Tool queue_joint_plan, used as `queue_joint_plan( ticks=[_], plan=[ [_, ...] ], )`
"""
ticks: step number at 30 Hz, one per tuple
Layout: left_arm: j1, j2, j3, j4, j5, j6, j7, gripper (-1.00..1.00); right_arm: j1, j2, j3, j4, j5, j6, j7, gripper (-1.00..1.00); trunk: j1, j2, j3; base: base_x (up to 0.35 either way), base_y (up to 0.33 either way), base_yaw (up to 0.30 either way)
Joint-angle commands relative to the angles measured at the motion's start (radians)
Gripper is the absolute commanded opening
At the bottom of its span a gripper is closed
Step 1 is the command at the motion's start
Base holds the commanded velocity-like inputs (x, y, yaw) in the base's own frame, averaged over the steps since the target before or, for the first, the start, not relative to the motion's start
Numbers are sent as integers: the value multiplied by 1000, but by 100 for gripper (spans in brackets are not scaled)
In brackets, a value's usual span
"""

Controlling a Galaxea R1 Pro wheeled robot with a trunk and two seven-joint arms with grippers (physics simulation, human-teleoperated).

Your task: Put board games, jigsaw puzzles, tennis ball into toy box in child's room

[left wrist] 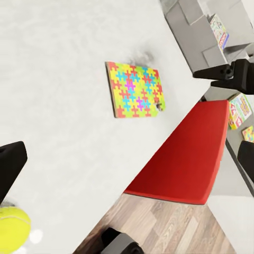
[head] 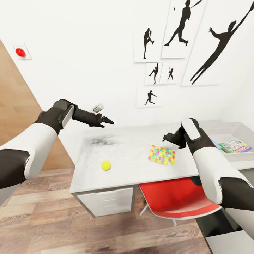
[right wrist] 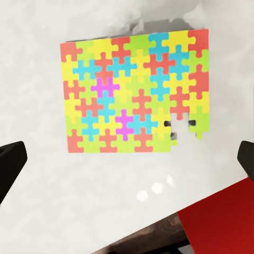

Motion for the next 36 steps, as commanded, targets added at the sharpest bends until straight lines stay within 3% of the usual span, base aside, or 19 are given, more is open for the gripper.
queue_joint_plan(
  ticks=[1, 36],
  plan=[
    [-1, 2, -5, -1, 2, 6, -4, 100, -1, 0, -1, -1, -9, 3, -10, 100, 1, -2, -4, 40, 16, 0],
    [-2, 6, -6, -2, 0, 6, -4, 100, -16, -2, -1, -1, -8, -2, -10, 100, 1, -2, -62, 68, 35, 0]
  ],
)
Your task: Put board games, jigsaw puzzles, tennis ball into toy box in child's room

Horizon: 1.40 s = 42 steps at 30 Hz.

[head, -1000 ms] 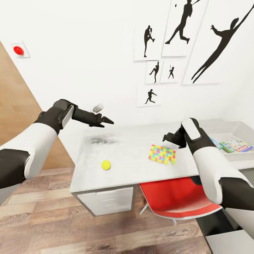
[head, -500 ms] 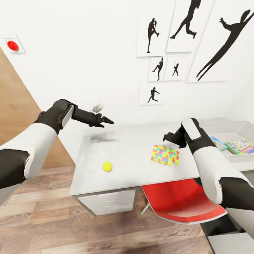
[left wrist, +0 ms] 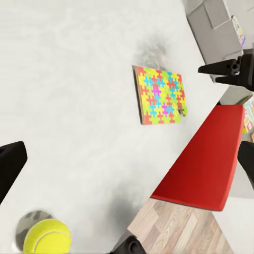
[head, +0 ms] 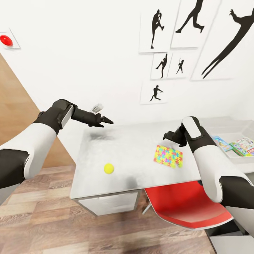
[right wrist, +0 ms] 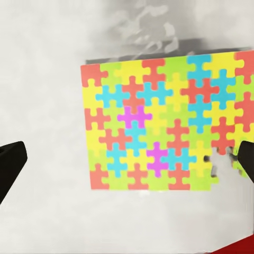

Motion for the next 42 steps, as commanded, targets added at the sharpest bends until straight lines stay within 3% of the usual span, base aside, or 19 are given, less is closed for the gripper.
queue_joint_plan(
  ticks=[1, 37, 42],
  plan=[
    [-1, 1, -4, -1, 2, 6, -4, 100, -1, 0, -1, -1, -9, 3, -10, 100, 1, -2, -3, 82, 40, 0],
    [-23, -4, -3, -1, 3, 6, -4, 100, -7, -31, 1, -5, 4, -60, -11, 100, 1, -2, -63, 52, 3, 0],
    [-26, -4, -3, -1, 3, 6, -4, 100, -24, -45, 1, -6, 3, -60, -11, 100, 1, -2, -72, 33, 0, 0]
  ],
)
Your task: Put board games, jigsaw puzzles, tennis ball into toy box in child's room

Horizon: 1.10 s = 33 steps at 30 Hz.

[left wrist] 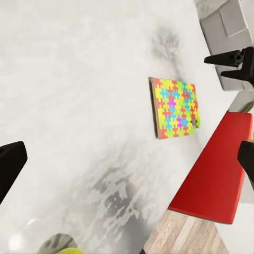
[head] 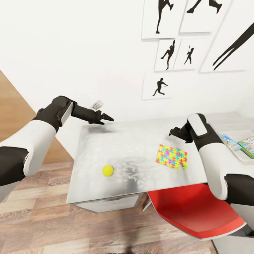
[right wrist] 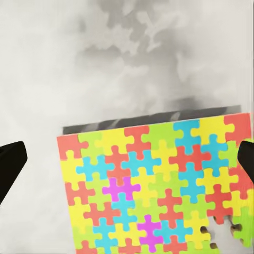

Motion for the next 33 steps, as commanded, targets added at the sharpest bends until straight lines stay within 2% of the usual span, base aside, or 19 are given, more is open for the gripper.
queue_joint_plan(
  ticks=[1, 9, 33],
  plan=[
    [-1, 1, -5, 0, 2, 6, -4, 100, -8, -6, -1, -1, -10, 3, -10, 100, 1, -2, -3, 13, 0, 0],
    [-3, 0, -4, 0, 2, 6, -4, 100, -45, -19, 0, -2, -10, 9, -10, 100, 1, -2, -16, 4, 0, 0],
    [-4, -2, -6, 0, 3, 6, -4, 100, -43, -22, 12, 0, -10, 3, -10, 100, 1, -2, -18, -15, -9, 0]
  ],
)
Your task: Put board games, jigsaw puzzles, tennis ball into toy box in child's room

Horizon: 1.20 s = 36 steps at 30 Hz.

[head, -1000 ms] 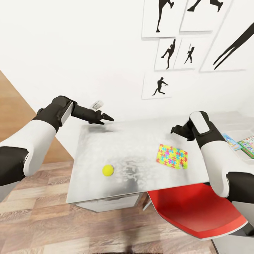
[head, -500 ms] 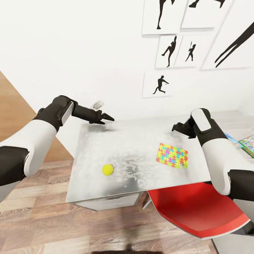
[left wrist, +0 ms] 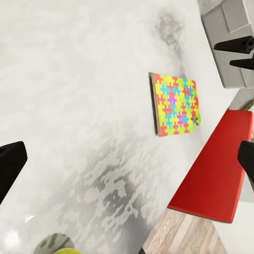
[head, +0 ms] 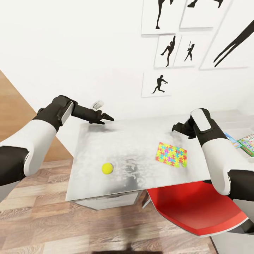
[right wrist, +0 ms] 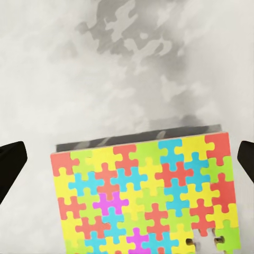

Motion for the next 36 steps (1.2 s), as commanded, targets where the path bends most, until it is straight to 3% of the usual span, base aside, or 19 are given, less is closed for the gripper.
queue_joint_plan(
  ticks=[1, 36],
  plan=[
    [-1, 1, -5, -1, 1, 6, -3, 100, -1, 0, 0, -1, -10, 2, -10, 100, 1, -2, -2, -2, -1, 0],
    [-2, 3, -5, -1, 2, 6, -3, 100, 6, 0, -2, -1, -10, 1, -9, 100, 1, -2, -2, 34, 16, 0]
  ],
)
